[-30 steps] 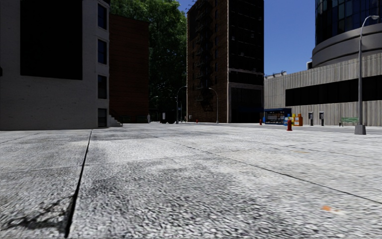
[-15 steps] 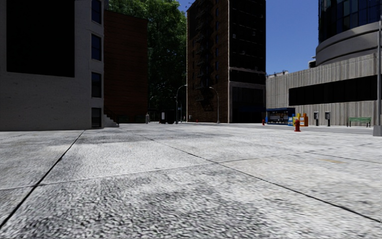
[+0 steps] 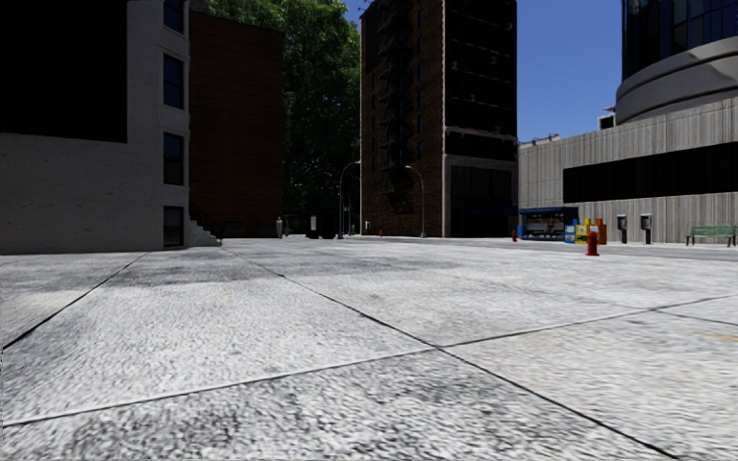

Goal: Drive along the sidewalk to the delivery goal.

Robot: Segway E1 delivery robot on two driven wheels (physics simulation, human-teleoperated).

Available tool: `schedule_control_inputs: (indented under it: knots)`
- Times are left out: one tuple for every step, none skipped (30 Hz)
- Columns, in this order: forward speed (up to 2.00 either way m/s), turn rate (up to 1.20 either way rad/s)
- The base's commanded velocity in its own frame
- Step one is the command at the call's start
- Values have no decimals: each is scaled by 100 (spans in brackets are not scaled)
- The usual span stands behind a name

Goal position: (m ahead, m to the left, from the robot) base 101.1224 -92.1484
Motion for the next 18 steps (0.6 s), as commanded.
schedule_control_inputs:
  knots:
    - [200, 0]
    - [200, 0]
    - [200, 0]
    - [200, 0]
    - [200, 0]
    - [200, 0]
    - [200, 0]
    - [200, 0]
    - [200, 0]
    - [200, 0]
    - [200, 0]
    - [200, 0]
    - [200, 0]
    - [200, 0]
    - [200, 0]
    - [200, 0]
    - [200, 0]
    - [200, 0]
